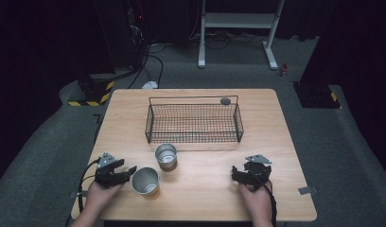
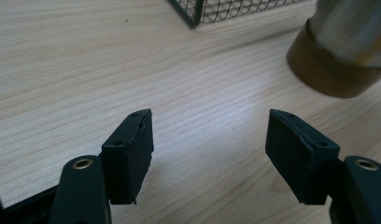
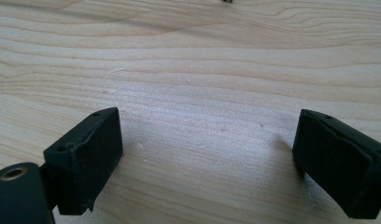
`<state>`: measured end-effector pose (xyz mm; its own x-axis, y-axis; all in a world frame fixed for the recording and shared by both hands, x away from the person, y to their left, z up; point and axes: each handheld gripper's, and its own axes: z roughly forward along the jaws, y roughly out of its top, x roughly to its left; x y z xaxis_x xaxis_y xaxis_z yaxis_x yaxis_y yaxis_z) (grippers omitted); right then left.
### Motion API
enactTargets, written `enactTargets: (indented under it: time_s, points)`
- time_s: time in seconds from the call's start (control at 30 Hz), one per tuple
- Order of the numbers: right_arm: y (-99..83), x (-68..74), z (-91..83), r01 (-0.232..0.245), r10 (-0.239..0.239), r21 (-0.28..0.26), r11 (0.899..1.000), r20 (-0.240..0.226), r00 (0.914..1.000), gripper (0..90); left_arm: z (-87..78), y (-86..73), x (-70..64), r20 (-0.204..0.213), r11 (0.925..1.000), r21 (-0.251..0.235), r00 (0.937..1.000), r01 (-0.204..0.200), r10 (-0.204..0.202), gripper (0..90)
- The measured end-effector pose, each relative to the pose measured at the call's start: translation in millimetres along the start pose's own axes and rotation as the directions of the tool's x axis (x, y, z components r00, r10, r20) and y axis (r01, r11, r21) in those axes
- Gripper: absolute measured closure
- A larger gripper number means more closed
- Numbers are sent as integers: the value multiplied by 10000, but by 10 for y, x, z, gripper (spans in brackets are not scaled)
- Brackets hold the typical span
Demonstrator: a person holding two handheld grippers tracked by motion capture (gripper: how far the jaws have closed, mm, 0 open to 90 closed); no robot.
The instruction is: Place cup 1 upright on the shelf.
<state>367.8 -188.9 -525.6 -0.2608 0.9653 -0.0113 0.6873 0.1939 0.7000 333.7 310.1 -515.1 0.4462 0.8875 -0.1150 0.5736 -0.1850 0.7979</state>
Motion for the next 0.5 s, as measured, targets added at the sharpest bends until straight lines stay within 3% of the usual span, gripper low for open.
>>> enactTargets:
  time_s: [0.13, 0.5]
  points:
    - [1, -1, 2, 20, -20, -12, 10000, 4, 10000, 84, -86, 23, -16, 69, 9988, -480, 9999, -140, 143, 345]
    - [2, 1, 2, 22, -22, -8, 10000, -6, 10000, 86, -243, 98, -124, -171, 9942, -824, 9976, -686, 674, 332]
